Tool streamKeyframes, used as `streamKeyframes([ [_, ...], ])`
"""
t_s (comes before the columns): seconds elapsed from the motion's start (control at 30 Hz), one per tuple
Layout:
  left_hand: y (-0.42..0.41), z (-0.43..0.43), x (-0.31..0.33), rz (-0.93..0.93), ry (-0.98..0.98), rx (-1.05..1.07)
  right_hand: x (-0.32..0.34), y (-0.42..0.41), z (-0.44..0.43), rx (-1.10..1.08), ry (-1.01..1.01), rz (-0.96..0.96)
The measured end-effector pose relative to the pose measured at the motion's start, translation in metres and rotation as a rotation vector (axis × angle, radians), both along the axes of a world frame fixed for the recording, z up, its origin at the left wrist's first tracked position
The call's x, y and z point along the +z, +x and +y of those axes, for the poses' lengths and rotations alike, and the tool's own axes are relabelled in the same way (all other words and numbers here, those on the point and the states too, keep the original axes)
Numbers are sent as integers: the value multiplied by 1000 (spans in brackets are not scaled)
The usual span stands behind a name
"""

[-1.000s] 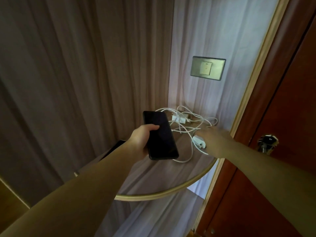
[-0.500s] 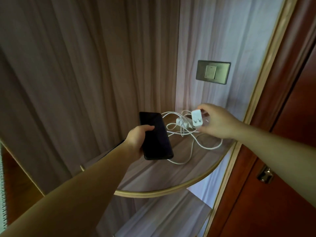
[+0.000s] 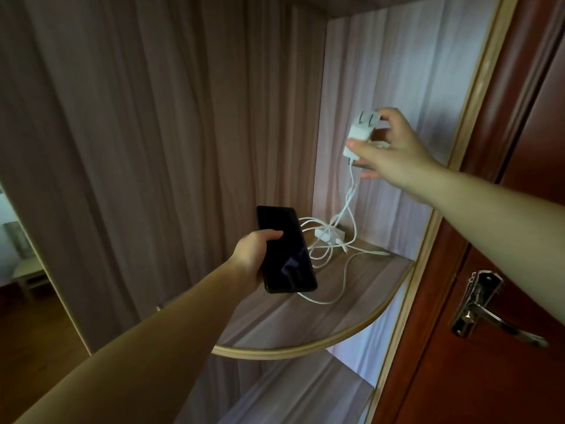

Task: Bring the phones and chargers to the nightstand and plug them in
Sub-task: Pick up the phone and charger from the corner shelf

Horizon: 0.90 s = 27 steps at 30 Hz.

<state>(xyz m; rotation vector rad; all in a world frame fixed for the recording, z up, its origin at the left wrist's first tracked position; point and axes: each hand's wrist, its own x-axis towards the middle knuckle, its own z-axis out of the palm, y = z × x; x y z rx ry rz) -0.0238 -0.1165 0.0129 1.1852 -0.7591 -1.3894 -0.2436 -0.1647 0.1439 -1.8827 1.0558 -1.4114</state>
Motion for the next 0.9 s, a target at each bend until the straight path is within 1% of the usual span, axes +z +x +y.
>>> streamKeyframes([
  [0.13, 11, 11, 3, 21, -4, -14, 34, 21, 28, 1, -65, -75],
  [0.3, 34, 24, 5, 43, -14, -25, 69, 53, 66, 20, -199, -106],
  [0.43, 56, 35, 5, 36, -40, -19, 81, 79, 91, -7, -315, -144],
  [0.5, 66, 40, 1, 28, -41, 0, 75, 89, 94, -20, -288, -152],
  [0.6, 78, 48, -6, 6, -28, 18, 44, 97, 85, -33, -117, -193],
  [0.7, 88, 56, -15, 1, -1, 24, 1, 100, 71, -82, 126, -253],
  [0.77, 95, 58, -20, -3, 14, 25, -25, 100, 61, -122, 313, -252],
  [0.83, 102, 60, -23, -2, 27, 32, -47, 99, 53, -149, 525, -139],
  [0.9, 106, 60, -25, -19, 35, 45, -67, 96, 50, -154, 690, 59],
])
